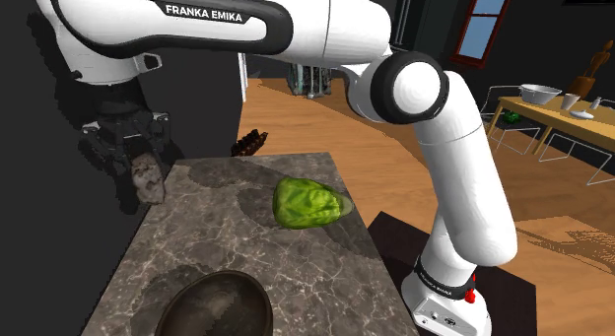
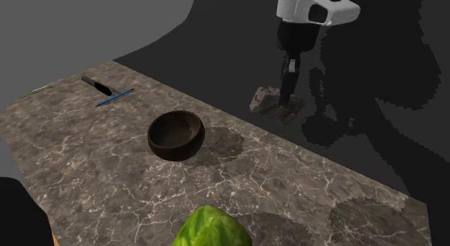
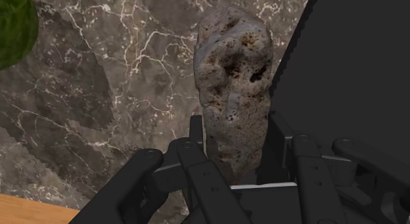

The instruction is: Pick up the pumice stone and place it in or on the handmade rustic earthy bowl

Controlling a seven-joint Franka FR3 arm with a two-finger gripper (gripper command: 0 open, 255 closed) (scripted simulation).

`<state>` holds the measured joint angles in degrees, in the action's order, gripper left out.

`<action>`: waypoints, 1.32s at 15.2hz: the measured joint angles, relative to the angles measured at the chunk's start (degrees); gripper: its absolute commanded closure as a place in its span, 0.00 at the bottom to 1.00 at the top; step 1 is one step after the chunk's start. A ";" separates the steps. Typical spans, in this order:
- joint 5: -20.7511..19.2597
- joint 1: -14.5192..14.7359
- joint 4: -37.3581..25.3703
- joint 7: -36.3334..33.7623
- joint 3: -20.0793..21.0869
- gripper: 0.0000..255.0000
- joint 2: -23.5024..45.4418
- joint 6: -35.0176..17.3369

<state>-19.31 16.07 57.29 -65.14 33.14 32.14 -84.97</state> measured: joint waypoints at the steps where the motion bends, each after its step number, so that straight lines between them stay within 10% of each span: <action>1: -0.08 0.20 -0.69 0.06 -0.03 1.00 0.16 0.51; 11: 8.92 -4.20 24.57 -5.98 4.65 1.00 -18.89 -6.87; 20: 16.26 -2.53 35.81 -11.58 8.17 1.00 -30.96 -8.19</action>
<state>-3.05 13.55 93.09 -76.72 41.31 1.18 -93.16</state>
